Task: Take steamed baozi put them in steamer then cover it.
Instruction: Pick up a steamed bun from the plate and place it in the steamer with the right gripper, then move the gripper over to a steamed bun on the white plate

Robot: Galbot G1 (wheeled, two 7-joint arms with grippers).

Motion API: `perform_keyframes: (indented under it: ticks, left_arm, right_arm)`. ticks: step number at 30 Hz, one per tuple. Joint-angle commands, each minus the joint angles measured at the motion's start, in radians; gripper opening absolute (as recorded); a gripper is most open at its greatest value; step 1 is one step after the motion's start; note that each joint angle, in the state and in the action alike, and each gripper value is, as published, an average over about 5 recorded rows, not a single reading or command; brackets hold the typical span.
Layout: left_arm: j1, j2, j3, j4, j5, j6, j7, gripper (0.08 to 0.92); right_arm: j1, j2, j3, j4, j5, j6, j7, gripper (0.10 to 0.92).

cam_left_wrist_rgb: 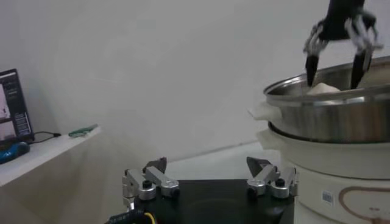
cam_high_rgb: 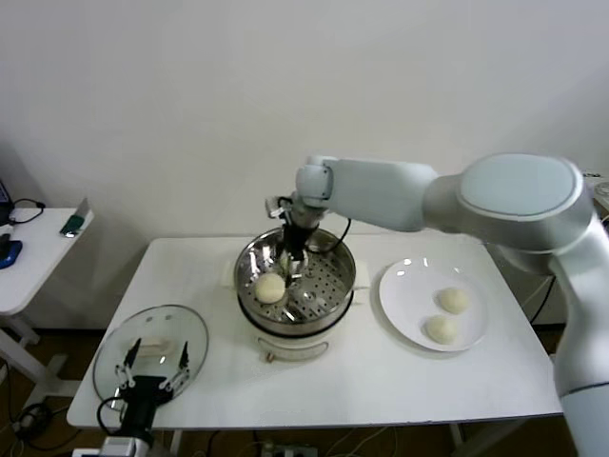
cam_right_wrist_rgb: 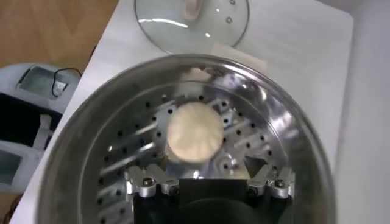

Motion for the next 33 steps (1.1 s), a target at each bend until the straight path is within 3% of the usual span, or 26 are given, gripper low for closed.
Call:
perform_keyframes:
  ticks: [1,10,19,25,33]
  left_arm:
    - [0.0,-0.002,0.001,0.0,0.008,0.001,0.0,0.823]
    - [-0.008,-0.008,-0.009,-0.002,0.009,0.008,-0.006,0.823]
    - [0.002,-0.031,-0.02,-0.012,0.012,0.016,-0.026,0.823]
    - [0.002,-0.041,-0.024,-0.008,0.041,0.025,-0.028,0.823]
    - [-0.001,-0.052,-0.017,0.002,0.081,0.033,-0.032,0.823]
  right_arm:
    - [0.164,-0.192,-0.029,0.161,-0.034,0.04,-0.064,0.823]
    - [0.112,-0.55,0.023,0.323,-0.334,0.031,-0.07,0.823]
    - [-0.181,-0.776,0.211,0.261,-0.588,0.059,-0.083,0.823]
    - [-0.391,-0.835,0.381,0.212,-0.732,0.1,-0.103,0.823]
    - [-0.552,-0.811,0.529,0.149,-0.808,0.13,-0.11,0.823]
